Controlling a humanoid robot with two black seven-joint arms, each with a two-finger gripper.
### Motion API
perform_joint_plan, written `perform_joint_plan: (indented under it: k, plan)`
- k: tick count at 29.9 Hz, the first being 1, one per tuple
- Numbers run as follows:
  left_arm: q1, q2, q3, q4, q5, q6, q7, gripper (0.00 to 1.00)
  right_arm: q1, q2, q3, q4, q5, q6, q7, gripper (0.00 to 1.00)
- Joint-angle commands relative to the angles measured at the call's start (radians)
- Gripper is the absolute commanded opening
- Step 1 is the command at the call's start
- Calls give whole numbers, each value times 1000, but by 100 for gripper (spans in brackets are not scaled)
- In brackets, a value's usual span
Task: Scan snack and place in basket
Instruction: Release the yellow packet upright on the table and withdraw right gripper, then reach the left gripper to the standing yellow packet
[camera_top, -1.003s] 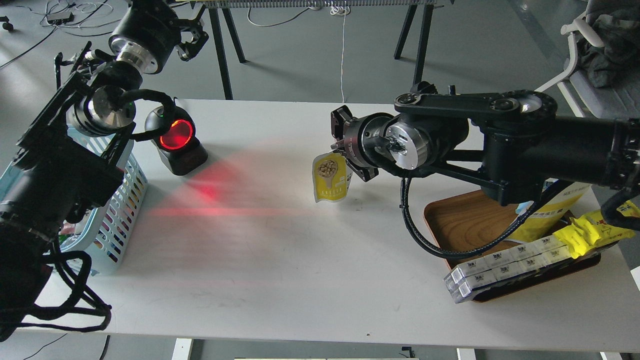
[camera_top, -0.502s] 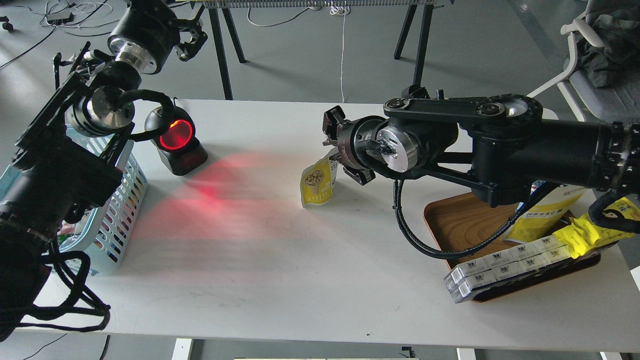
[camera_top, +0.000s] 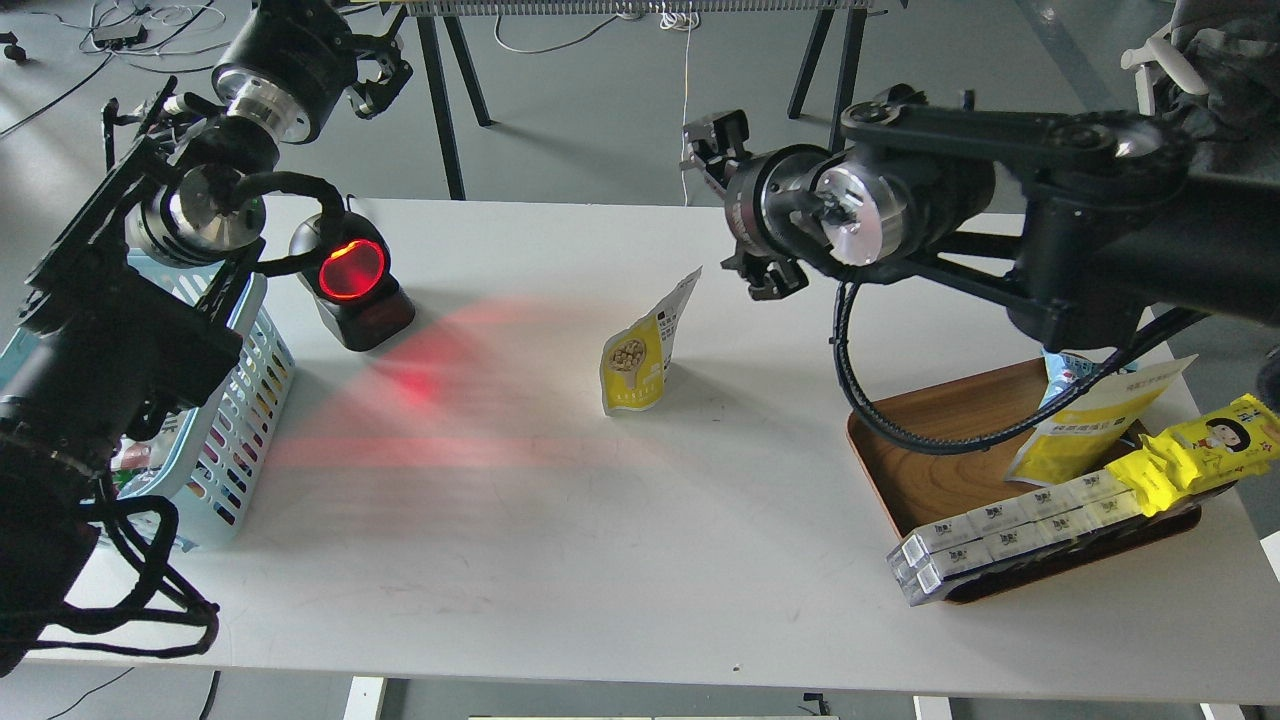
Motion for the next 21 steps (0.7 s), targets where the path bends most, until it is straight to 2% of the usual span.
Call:
perform_joint_plan:
  k: [1,4,7,10,13,17,21]
  plan:
    - [-9,33,27,28,20,0,12,100,31,-102,26,-4,-5,0,0,100]
    - [-75,47,88,25,45,-3,11,100,23,-178,90,-12,-7,1,0,100]
    - [-122,97,142,11,63,-3,11,100,-59,-264,208,-19,-7,54,0,100]
    - [-156,160,240,-65,109,-3,9,100,-170,-327,335,-81,-7,131,0,100]
    - [-190,237,329,-174,231,6,9,100,-317,-364,447,-157,-7,261,0,100]
    - [-178,298,358,-369,435,104,12,100,-486,-378,601,-311,1,493,85,100]
    - [-142,425,474,-571,725,131,12,100,-638,-354,750,-435,9,760,146,100]
